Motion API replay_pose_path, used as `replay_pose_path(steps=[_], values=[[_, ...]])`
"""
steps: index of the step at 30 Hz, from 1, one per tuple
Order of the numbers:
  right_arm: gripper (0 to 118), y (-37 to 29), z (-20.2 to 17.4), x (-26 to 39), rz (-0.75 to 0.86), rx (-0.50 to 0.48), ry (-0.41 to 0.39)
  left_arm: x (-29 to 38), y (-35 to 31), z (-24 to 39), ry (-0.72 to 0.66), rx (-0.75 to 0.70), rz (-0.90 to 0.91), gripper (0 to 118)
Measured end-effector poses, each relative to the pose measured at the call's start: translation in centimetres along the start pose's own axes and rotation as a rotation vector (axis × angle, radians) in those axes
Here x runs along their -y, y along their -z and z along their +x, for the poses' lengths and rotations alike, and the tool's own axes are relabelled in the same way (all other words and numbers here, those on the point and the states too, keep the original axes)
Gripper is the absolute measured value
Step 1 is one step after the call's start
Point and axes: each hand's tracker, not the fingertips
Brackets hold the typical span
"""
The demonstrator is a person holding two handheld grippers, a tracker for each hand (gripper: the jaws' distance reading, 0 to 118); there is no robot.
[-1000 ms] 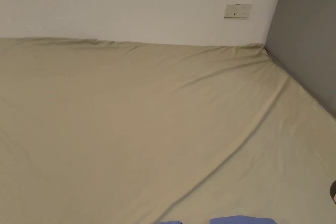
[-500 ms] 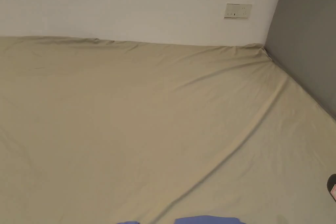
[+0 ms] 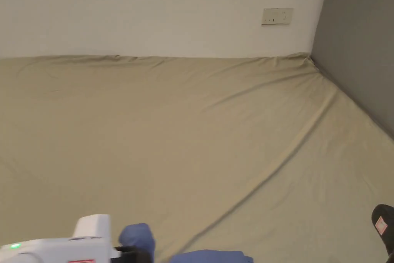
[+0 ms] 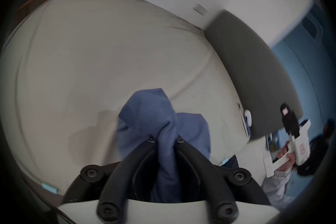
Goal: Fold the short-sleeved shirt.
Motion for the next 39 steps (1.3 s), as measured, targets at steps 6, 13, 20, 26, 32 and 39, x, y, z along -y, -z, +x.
replay_pose_path(steps=[6,13,20,26,32,39], values=[[1,-2.0,2.9,0.3,0.01,0.049,0.024,1.8,12.3,10.5,0.163,-0.12,-0.164,10],[1,-3.2,5.0,1.1,0.013,0.094,0.065,2.2,13.2,11.5,0.042,0.139,-0.056,75],[1,-2.7,5.3,1.7,0.005,0.098,0.104,2.4,6.7,8.7,0.19,-0.067,0.24,0],[1,-2.0,4.4,1.9,-0.009,0.076,0.1,8.5,12.8,10.9,0.316,0.022,0.007,0],[1,-2.1,4.0,1.8,-0.022,0.068,0.058,12.2,18.5,13.8,0.403,0.053,-0.084,0],[1,-0.8,2.1,1.3,-0.06,-0.017,0.015,7.9,10.6,11.9,0.286,0.165,0.14,0]])
